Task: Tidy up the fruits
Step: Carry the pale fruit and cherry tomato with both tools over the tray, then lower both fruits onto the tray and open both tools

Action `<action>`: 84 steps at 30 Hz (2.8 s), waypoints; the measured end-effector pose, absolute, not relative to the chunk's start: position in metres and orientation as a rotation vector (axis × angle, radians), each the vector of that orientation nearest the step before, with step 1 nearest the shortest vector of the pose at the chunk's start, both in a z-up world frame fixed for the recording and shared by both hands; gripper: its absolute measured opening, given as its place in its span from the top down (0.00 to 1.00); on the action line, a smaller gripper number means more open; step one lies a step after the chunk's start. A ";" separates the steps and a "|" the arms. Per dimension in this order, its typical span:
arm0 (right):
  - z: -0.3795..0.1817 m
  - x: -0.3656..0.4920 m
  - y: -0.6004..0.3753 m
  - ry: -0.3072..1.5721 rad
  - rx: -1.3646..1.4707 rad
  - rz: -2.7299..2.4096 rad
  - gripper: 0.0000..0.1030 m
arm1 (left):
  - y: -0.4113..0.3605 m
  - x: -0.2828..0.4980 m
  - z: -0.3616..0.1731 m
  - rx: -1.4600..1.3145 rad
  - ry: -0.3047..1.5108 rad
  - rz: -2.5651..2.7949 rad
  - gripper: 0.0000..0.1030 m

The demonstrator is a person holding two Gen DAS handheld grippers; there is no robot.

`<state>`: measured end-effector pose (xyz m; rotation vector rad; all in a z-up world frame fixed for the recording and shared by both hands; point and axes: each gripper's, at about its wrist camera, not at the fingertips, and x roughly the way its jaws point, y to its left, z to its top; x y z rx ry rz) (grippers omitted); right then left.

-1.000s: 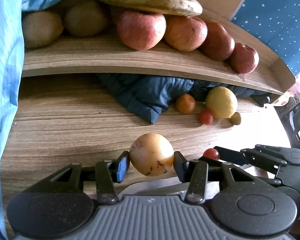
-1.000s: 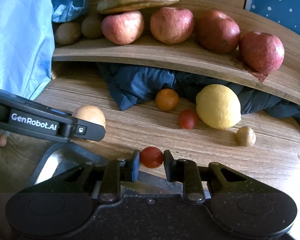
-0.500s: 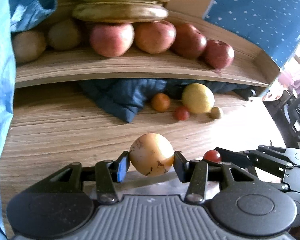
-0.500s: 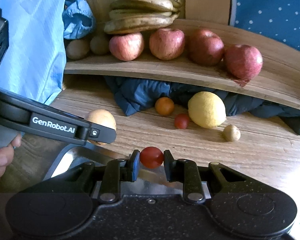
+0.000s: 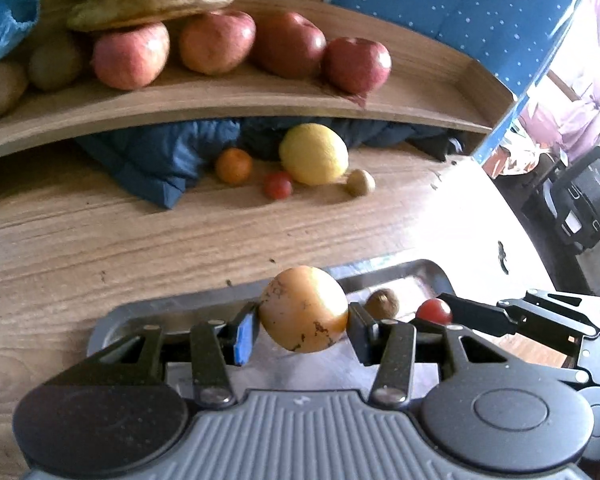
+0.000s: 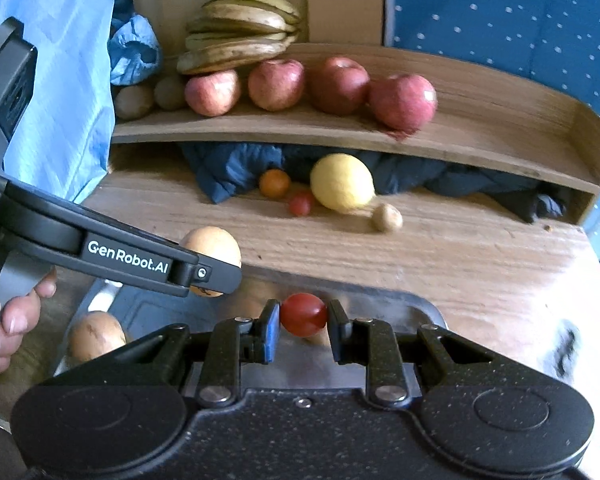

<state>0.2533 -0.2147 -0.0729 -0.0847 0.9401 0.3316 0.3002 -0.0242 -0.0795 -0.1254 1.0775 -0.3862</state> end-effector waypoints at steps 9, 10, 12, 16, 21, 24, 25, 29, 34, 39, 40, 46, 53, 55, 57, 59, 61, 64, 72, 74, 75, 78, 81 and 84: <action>-0.076 0.231 -0.225 0.965 -0.073 0.324 0.74 | -0.027 0.284 -0.084 -0.118 1.101 -0.386 0.50; -0.076 0.230 -0.226 0.966 -0.071 0.324 0.74 | -0.027 0.282 -0.084 -0.118 1.103 -0.386 0.50; -0.078 0.226 -0.227 0.970 -0.066 0.322 0.74 | -0.029 0.280 -0.085 -0.115 1.109 -0.389 0.50; -0.081 0.217 -0.228 0.984 -0.058 0.324 0.74 | -0.033 0.274 -0.087 -0.108 1.118 -0.399 0.50; -0.083 0.204 -0.229 0.990 -0.066 0.327 0.74 | -0.042 0.266 -0.089 -0.098 1.132 -0.410 0.50; -0.084 0.195 -0.232 1.001 -0.067 0.322 0.74 | -0.046 0.261 -0.092 -0.094 1.143 -0.412 0.50; -0.084 0.193 -0.233 1.004 -0.067 0.320 0.74 | -0.047 0.259 -0.093 -0.092 1.146 -0.413 0.50; -0.087 0.182 -0.234 1.020 -0.075 0.323 0.74 | -0.052 0.252 -0.096 -0.089 1.159 -0.411 0.50; -0.089 0.169 -0.232 1.031 -0.098 0.349 0.74 | -0.054 0.248 -0.096 -0.084 1.149 -0.397 0.50; -0.091 0.160 -0.229 1.042 -0.118 0.379 0.74 | -0.055 0.247 -0.096 -0.077 1.143 -0.378 0.50; -0.091 0.160 -0.228 1.044 -0.119 0.382 0.74 | -0.055 0.246 -0.096 -0.076 1.141 -0.374 0.50; -0.092 0.156 -0.228 1.054 -0.126 0.397 0.74 | -0.057 0.245 -0.096 -0.076 1.135 -0.354 0.50; -0.094 0.155 -0.225 1.056 -0.140 0.416 0.74 | -0.056 0.243 -0.095 -0.081 1.126 -0.336 0.50; -0.095 0.155 -0.226 1.054 -0.140 0.419 0.74 | -0.056 0.243 -0.094 -0.078 1.124 -0.332 0.50; -0.095 0.156 -0.226 1.055 -0.141 0.421 0.73 | -0.056 0.242 -0.094 -0.080 1.122 -0.328 0.50; -0.095 0.155 -0.226 1.054 -0.141 0.421 0.73 | -0.055 0.241 -0.093 -0.083 1.119 -0.324 0.51; -0.095 0.156 -0.227 1.052 -0.142 0.424 0.73 | -0.054 0.240 -0.092 -0.089 1.114 -0.320 0.51; -0.095 0.155 -0.227 1.048 -0.143 0.425 0.72 | -0.053 0.238 -0.090 -0.095 1.108 -0.315 0.49; -0.092 0.153 -0.229 1.036 -0.147 0.416 0.57 | -0.052 0.230 -0.083 -0.104 1.090 -0.305 0.45; -0.090 0.152 -0.230 1.032 -0.147 0.412 0.54 | -0.051 0.227 -0.080 -0.105 1.083 -0.302 0.43; -0.090 0.152 -0.231 1.029 -0.147 0.411 0.51 | -0.051 0.225 -0.079 -0.107 1.079 -0.300 0.43; -0.087 0.149 -0.231 1.018 -0.147 0.411 0.45 | -0.049 0.220 -0.075 -0.111 1.066 -0.294 0.40; -0.084 0.145 -0.232 1.009 -0.146 0.412 0.41 | -0.047 0.214 -0.071 -0.115 1.056 -0.288 0.38; -0.082 0.142 -0.233 1.000 -0.145 0.413 0.35 | -0.044 0.207 -0.067 -0.118 1.045 -0.279 0.34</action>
